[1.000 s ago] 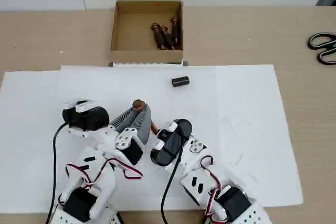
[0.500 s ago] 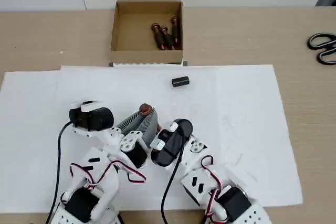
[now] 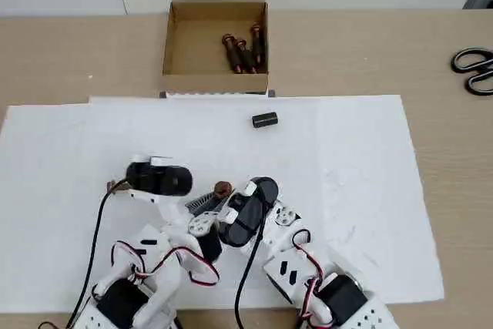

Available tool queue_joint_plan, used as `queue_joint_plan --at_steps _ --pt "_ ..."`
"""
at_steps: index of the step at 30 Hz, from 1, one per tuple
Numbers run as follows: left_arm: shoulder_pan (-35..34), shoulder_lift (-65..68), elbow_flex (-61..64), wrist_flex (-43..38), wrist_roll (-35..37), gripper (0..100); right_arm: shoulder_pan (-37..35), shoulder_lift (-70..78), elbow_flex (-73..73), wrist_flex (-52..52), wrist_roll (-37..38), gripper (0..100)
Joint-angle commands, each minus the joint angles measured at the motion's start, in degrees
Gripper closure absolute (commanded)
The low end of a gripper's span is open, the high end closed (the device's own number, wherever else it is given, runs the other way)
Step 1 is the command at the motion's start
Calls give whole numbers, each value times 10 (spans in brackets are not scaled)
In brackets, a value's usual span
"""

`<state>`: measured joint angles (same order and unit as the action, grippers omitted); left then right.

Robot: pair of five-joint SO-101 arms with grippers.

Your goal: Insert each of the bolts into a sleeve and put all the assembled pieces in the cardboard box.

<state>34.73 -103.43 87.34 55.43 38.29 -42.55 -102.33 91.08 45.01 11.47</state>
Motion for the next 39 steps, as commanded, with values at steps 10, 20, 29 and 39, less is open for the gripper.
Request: queue_joint_plan --at_steps 10,20,29,39 --pt "42 -3 26 40 -33 995 3 -6 -35 -62 35 996" --pt "19 -4 26 21 -33 931 3 -6 -33 -62 35 996" --pt "17 -4 24 16 -33 819 4 -5 -19 -61 35 996" --pt "-38 -3 -32 18 -73 819 4 -5 -11 -61 35 996"
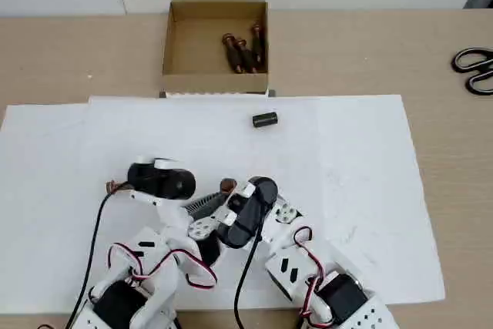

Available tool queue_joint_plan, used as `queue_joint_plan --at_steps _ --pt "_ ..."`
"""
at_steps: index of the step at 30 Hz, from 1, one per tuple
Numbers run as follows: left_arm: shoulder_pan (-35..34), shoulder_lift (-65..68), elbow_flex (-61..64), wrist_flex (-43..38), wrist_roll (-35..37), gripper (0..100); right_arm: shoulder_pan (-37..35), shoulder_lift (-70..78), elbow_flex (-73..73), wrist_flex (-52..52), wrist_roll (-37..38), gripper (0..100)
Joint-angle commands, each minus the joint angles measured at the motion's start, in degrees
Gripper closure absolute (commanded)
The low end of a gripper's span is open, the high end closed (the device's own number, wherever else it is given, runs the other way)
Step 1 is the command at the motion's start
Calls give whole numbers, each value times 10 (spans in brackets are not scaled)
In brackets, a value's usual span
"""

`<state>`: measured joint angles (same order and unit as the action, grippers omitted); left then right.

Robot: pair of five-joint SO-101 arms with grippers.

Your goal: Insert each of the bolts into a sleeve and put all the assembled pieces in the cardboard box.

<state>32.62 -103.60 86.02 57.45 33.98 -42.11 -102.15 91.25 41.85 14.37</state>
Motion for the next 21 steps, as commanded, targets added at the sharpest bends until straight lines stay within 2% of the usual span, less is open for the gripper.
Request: queue_joint_plan --at_steps 1,7,15,17,21 --pt "-26 -1 -22 -3 -41 819 0 -7 -11 -29 6 996" --pt "-69 -1 -35 -2 -87 819 0 -7 -7 -29 7 996" --pt "-69 -1 -66 -2 -87 822 0 -7 -7 -29 7 996" --pt "-71 -1 -76 -2 -87 860 0 -7 -7 -29 7 996" --pt "-107 -1 -86 -5 -88 998 10 -7 -7 -29 7 996"
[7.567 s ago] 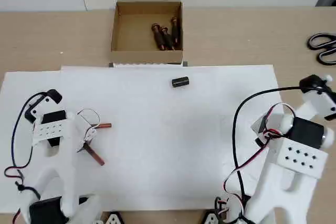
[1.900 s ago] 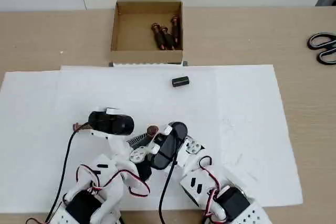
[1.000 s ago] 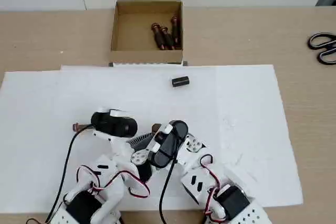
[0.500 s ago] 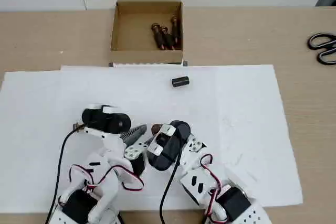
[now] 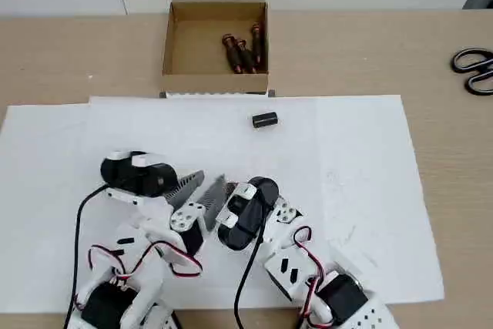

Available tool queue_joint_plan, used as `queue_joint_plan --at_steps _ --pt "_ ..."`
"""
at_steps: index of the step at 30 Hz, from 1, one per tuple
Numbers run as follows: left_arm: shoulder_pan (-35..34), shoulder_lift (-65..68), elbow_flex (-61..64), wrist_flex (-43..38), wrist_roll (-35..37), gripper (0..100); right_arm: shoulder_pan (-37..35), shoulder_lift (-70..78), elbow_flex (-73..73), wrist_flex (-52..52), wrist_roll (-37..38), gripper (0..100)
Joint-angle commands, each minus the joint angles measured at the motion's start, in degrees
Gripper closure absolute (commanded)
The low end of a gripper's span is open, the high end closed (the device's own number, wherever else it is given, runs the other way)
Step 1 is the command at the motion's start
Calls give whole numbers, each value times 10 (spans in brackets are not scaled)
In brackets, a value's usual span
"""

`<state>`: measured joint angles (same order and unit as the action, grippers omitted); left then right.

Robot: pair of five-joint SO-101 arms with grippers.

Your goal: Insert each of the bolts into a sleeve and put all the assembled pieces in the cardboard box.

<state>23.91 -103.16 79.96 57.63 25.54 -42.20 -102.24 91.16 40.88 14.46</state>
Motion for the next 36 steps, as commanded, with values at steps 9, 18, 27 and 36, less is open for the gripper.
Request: queue_joint_plan --at_steps 9,18,27,36 --pt "-182 -6 62 -8 -154 994 104 -6 -6 -20 3 996" --pt "-260 -6 145 -8 -169 994 196 0 -67 -21 -39 996" --pt "-266 -6 144 -8 -168 994 201 76 -186 -26 -38 996" --pt "-266 -6 144 -8 -168 994 243 399 -434 -68 -39 996"
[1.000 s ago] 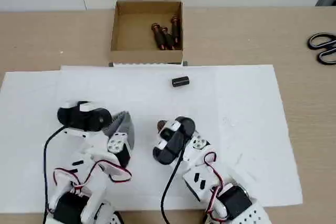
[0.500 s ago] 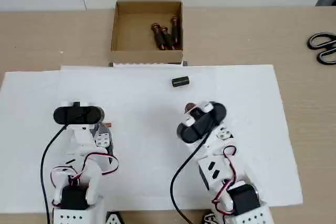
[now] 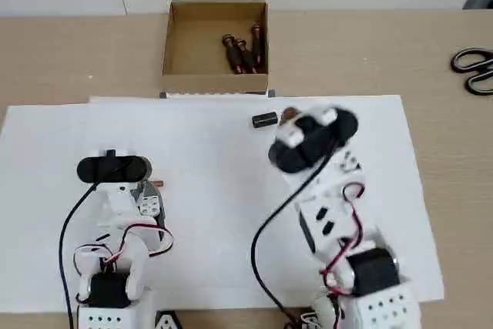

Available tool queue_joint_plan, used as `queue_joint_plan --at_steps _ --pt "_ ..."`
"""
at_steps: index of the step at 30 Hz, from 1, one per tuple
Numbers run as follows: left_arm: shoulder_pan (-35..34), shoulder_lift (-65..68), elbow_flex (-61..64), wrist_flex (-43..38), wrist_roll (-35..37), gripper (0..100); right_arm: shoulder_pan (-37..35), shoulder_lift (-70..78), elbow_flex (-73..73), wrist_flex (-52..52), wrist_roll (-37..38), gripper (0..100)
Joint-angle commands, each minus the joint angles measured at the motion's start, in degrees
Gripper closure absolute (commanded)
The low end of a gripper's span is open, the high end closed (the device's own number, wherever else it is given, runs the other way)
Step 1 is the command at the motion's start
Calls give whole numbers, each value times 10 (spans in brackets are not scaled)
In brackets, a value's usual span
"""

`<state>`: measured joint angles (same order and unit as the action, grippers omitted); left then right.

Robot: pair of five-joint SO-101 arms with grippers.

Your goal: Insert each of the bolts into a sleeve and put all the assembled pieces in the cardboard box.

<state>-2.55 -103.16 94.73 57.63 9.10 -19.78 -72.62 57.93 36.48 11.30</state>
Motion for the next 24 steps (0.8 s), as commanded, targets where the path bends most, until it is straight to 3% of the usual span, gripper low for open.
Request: queue_joint_plan --at_steps 1,9,14,24 --pt "-2 -6 -4 -8 -4 994 26 139 -130 -24 -7 996" --pt "-2 -6 -4 -8 -3 994 32 381 -291 -26 -7 996" --pt "-3 -6 -4 -8 -3 994 35 504 -358 -102 3 996" --pt "-4 -6 -4 -6 10 994 30 714 -440 -267 181 996"
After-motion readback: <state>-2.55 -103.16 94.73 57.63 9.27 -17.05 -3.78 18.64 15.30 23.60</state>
